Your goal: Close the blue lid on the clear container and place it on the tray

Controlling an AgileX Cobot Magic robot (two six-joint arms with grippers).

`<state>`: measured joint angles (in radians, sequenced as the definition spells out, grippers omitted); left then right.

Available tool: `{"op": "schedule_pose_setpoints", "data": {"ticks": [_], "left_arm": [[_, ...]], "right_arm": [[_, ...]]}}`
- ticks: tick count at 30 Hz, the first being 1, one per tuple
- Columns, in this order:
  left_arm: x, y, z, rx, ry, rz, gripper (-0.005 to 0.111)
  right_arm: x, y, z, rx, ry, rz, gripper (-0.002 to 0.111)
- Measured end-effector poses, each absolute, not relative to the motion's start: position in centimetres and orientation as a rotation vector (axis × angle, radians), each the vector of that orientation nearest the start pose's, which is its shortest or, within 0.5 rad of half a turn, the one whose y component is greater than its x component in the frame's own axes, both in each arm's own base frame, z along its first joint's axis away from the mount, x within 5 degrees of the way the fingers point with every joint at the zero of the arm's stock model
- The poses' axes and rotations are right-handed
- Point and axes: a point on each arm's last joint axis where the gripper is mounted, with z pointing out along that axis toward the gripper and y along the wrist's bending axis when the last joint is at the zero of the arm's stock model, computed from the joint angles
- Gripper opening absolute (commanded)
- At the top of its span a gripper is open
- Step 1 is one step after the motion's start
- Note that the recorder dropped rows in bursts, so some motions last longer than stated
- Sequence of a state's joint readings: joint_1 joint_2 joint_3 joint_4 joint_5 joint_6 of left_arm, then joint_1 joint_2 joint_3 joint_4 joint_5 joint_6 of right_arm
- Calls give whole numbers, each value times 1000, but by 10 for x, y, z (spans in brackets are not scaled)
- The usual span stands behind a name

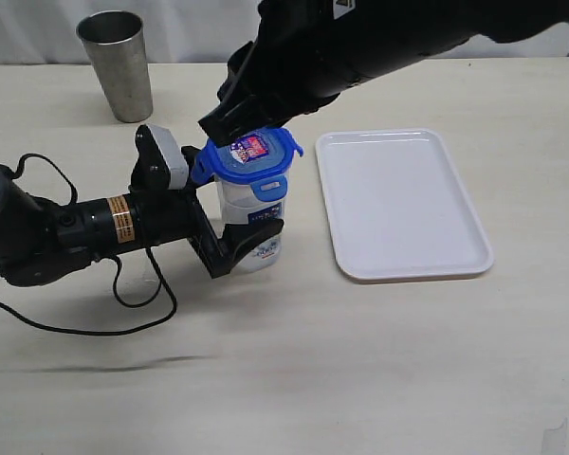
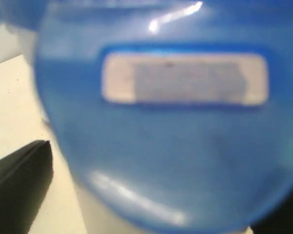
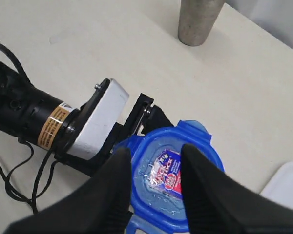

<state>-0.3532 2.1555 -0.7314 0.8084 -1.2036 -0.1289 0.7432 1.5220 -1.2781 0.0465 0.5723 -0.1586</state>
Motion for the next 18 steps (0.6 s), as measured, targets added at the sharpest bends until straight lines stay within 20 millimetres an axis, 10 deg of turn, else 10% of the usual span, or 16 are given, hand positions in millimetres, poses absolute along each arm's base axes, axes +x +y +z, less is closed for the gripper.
{"op": "schedule_pose_setpoints", "data": {"ticks": [8,18], "left_arm": [[289,-174,80,1009,1540,-770,0],[286,-176,84,1098,1542,-770,0]], "right_arm": [[251,234,328,-972,2122,348,34],[254,214,362,-846,2331,139,34]]}}
